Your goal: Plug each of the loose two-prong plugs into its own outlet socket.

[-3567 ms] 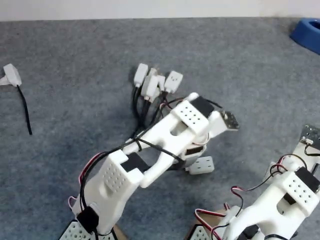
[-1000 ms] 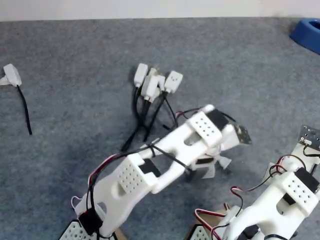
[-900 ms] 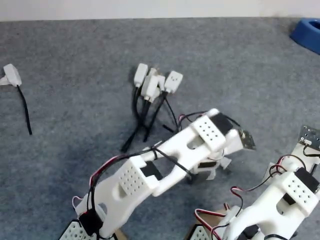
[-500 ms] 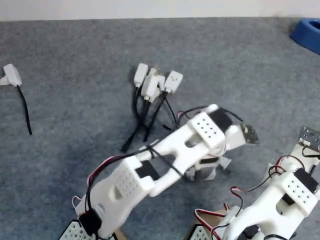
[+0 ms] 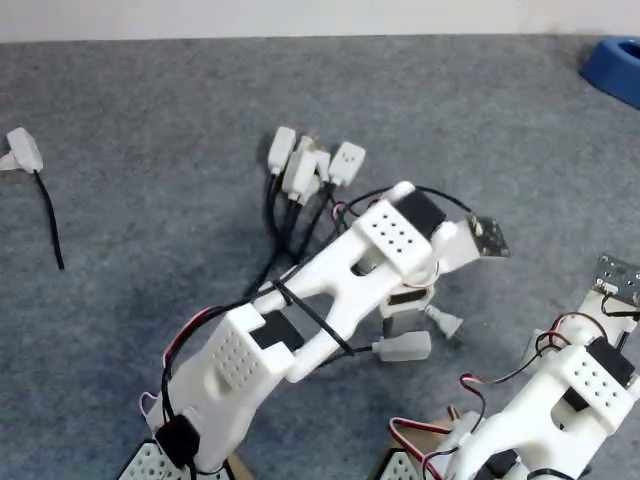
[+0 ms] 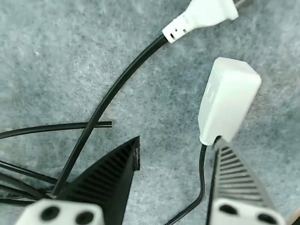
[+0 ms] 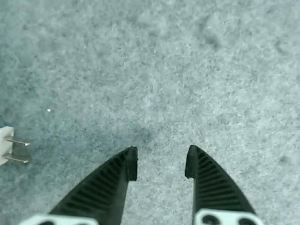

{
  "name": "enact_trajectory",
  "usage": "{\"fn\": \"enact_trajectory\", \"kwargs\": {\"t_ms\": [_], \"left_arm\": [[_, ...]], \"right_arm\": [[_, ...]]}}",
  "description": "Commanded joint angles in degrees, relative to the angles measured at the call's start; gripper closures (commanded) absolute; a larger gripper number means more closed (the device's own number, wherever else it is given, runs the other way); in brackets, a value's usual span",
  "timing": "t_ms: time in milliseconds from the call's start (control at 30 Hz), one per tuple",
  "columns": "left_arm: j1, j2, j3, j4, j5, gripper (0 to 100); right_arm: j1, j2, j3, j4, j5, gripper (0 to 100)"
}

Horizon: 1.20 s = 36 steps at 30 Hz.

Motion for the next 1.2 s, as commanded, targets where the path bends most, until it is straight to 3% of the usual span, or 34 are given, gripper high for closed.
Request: {"fn": "enact_trajectory", "kwargs": {"t_ms": [0, 533, 733, 833, 967, 1167], "left_arm": [[-0.5, -3.3, -0.2, 0.5, -0.5, 76], [-2.8, 6.1, -0.7, -4.2, -3.5, 76], [-4.7, 6.1, -5.4, -3.5, -3.4, 76], [-2.9, 6.0, -9.7, 1.0, -2.7, 76], [0.0, 2.0, -9.4, 1.2, -0.7, 78], [3.8, -9.1, 1.0, 1.2, 3.3, 78]], "right_arm": [[0.1, -1.3, -0.5, -0.5, 0.5, 82.1], [0.8, -1.3, -0.3, -0.5, 3.9, 82.1], [0.8, -1.3, -0.3, -0.5, 3.8, 82.1], [0.7, -1.3, -0.3, -0.5, 3.8, 82.1], [0.7, -1.3, -0.3, -0.6, 3.8, 82.1], [0.7, -1.3, -0.3, -0.6, 4.0, 82.1]]}}
